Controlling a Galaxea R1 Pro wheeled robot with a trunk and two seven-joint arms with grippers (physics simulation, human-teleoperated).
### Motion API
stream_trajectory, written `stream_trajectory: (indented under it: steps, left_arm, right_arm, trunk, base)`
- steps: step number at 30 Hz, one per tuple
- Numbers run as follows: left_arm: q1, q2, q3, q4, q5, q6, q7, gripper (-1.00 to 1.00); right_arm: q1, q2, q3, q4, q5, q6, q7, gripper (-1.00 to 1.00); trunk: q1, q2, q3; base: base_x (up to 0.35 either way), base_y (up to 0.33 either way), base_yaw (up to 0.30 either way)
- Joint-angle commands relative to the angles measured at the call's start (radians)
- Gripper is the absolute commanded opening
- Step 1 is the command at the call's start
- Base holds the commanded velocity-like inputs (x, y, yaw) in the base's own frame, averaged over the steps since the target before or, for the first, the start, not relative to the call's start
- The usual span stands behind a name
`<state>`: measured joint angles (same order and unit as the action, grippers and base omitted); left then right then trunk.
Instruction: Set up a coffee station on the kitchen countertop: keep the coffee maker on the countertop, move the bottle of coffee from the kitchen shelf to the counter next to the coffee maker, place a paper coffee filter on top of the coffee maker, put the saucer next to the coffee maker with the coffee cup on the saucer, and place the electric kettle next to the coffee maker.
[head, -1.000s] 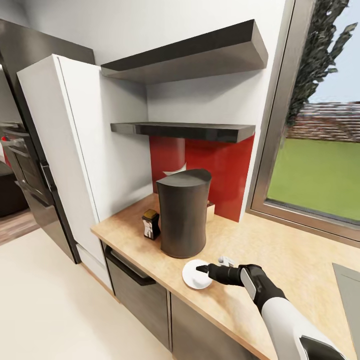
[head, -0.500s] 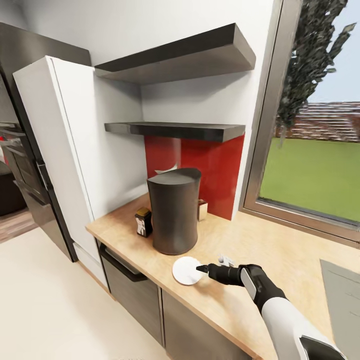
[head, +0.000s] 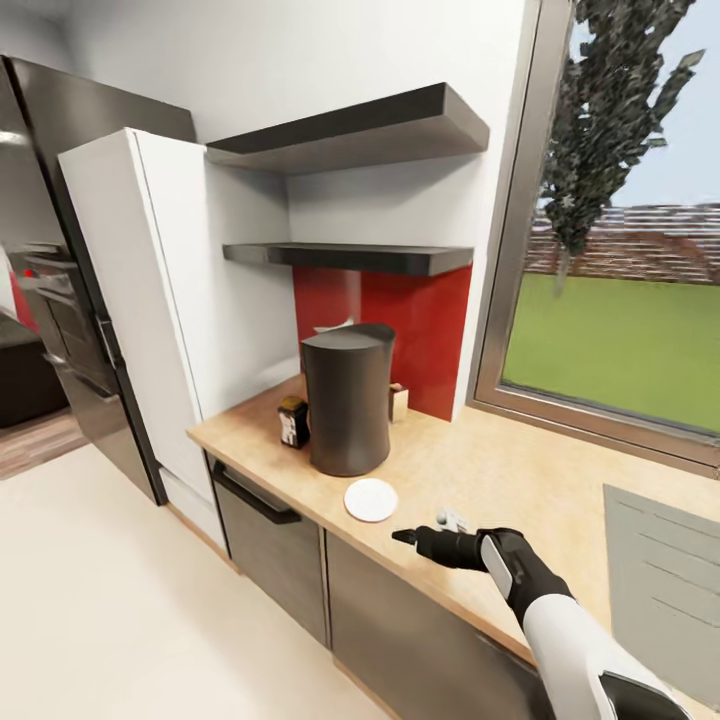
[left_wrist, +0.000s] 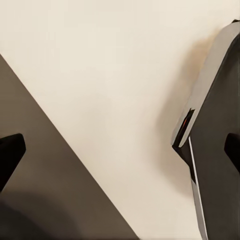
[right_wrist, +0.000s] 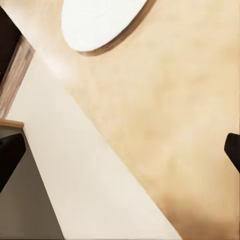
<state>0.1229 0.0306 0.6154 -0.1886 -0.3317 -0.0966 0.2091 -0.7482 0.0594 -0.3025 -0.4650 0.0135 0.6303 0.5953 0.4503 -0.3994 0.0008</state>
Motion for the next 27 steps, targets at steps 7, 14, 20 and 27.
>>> stream_trajectory:
  steps: [7, 14, 20, 27]
  left_arm:
    - [-0.002, -0.002, 0.007, 0.0, -0.012, -0.003, 0.001, 1.0]
    - [-0.003, -0.006, 0.006, 0.0, -0.012, -0.004, -0.008, 1.0]
    - [-0.003, -0.006, 0.003, 0.001, -0.012, -0.005, -0.01, 1.0]
    - [-0.003, -0.007, 0.002, 0.001, -0.012, -0.005, -0.01, 1.0]
  right_arm:
    - [0.0, 0.009, -0.001, -0.006, 0.0, -0.114, 0.006, 1.0]
    - [0.0, 0.01, -0.001, 0.006, 0.008, -0.441, 0.002, 1.0]
    - [0.0, 0.01, -0.003, 0.005, 0.007, -0.465, 0.001, 1.0]
    - [0.0, 0.009, -0.003, 0.005, 0.006, -0.465, 0.001, 1.0]
  trunk:
    - [0.0, -0.001, 0.0]
    - [0.0, -0.001, 0.001]
    - [0.0, -0.001, 0.006]
    - [0.0, -0.001, 0.012]
  base:
    - [-0.278, -0.119, 0.0]
    - [-0.034, -0.021, -0.043]
    - [-0.001, -0.001, -0.24]
    - [0.0, 0.0, -0.26]
